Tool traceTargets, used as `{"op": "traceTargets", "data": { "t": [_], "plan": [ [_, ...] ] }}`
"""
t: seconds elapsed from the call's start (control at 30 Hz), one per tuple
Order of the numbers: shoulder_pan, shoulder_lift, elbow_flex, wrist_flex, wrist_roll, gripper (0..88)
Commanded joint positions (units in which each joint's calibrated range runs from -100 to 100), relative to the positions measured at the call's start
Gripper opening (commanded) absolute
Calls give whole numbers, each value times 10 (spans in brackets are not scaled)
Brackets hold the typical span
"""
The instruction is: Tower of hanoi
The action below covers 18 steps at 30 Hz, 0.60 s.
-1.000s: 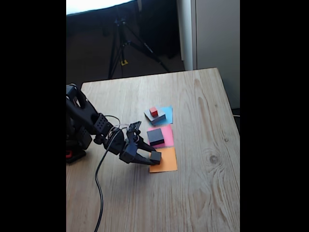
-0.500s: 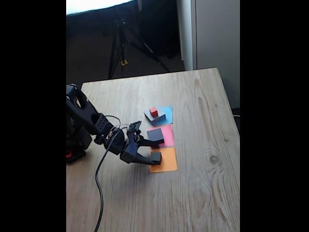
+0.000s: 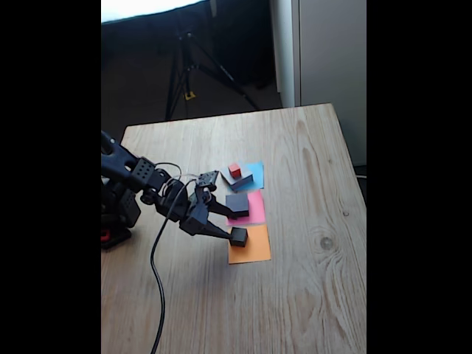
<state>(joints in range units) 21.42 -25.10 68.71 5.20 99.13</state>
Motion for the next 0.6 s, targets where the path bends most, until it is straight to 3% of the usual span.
{"op": "traceTargets", "data": {
  "t": [0.0, 0.17, 0.33, 0.57],
  "plan": [
    [-20, -59, -94, 126, 9, 7],
    [-51, -94, -283, 380, 9, 6],
    [-100, -121, -439, 557, 9, 6],
    [-221, -165, -606, 760, -85, 5]
  ]
}}
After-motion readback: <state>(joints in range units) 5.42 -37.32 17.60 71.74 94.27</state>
